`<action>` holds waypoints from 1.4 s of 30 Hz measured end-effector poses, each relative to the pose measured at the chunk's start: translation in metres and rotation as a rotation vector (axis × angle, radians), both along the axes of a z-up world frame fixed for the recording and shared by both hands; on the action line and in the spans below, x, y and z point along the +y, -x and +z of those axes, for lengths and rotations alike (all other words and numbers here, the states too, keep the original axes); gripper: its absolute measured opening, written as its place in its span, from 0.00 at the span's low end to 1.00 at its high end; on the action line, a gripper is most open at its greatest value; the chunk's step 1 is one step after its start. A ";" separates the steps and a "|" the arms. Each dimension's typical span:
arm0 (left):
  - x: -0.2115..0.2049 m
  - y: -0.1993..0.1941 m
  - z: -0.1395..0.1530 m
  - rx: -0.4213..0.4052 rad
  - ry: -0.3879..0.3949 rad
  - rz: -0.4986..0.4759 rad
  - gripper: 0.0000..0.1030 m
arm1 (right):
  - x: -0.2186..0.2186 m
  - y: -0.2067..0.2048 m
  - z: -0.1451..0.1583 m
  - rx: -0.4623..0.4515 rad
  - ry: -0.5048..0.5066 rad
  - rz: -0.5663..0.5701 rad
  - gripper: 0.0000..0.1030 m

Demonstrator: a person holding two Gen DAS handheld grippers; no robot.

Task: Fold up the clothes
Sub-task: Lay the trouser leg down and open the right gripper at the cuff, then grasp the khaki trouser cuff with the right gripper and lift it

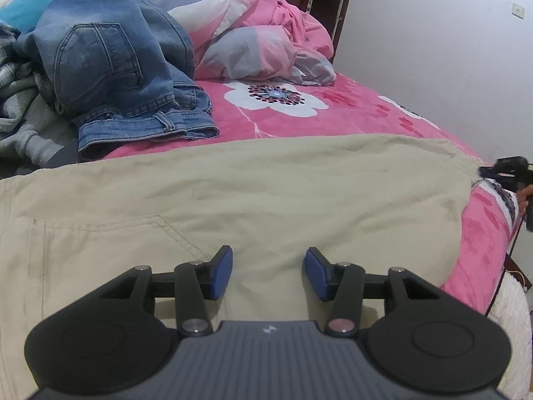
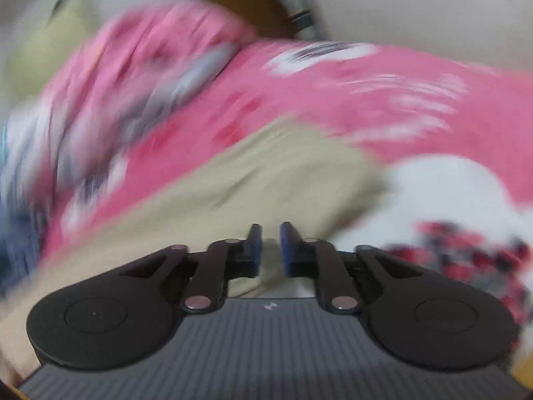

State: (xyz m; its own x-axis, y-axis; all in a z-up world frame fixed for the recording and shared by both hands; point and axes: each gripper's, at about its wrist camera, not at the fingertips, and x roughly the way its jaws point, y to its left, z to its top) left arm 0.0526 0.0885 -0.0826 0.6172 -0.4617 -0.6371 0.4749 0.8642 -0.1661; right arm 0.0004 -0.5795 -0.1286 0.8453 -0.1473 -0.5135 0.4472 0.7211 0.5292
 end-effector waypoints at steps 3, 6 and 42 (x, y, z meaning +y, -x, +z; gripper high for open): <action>0.002 -0.001 0.000 0.004 0.012 0.001 0.49 | -0.019 0.031 0.006 -0.045 -0.083 -0.207 0.13; 0.002 0.000 0.000 0.002 0.016 0.004 0.49 | -0.017 0.032 -0.001 -0.097 -0.241 -0.163 0.24; 0.007 0.010 -0.004 -0.026 0.083 0.047 0.49 | 0.019 -0.005 0.039 -0.285 -0.290 -0.152 0.13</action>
